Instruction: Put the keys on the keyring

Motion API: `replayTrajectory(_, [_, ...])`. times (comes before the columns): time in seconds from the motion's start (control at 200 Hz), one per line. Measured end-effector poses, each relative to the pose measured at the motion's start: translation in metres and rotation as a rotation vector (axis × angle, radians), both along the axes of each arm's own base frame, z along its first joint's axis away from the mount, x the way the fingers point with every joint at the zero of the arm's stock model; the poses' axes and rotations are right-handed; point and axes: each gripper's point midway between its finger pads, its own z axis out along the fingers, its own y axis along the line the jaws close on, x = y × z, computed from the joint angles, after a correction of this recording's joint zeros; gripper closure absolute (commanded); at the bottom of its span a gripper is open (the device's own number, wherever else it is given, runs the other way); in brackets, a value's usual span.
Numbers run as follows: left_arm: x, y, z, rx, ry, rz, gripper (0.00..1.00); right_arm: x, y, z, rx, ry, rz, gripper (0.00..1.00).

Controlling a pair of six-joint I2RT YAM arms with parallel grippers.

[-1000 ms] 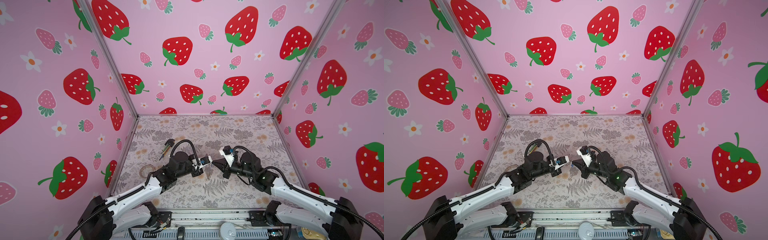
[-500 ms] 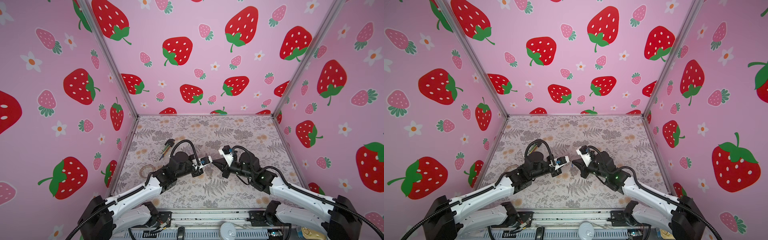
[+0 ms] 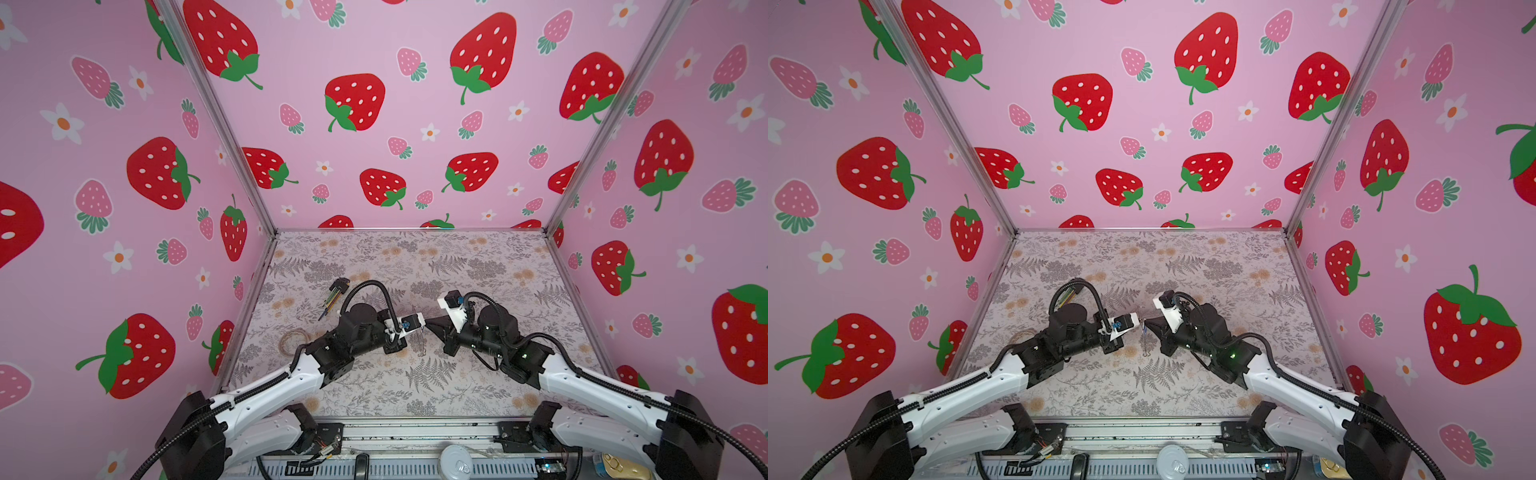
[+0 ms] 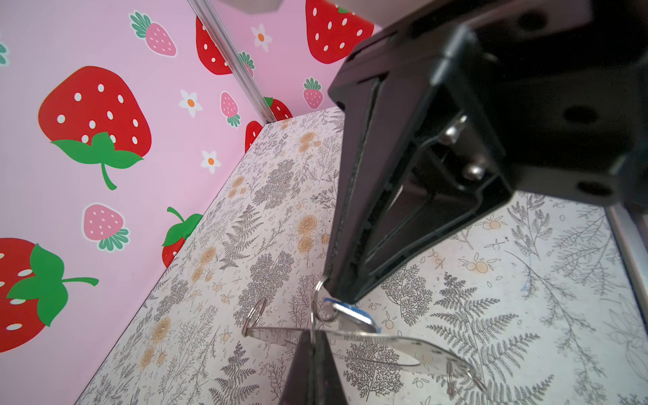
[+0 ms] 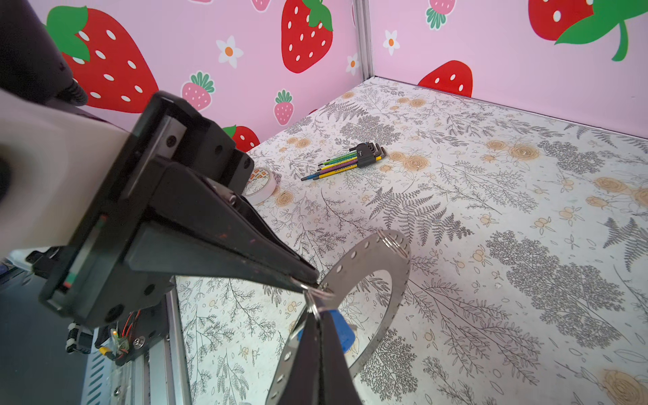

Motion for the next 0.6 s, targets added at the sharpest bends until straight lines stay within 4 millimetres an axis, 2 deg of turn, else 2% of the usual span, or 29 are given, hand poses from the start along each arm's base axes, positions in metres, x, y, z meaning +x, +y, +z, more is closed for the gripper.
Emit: replayTrajectory(0.6, [-0.0047, 0.0003, 0.0082, -0.004, -0.042, -0.028, 1.00, -0.0011, -0.0013, 0.0061, 0.023, 0.009, -0.009, 1.00])
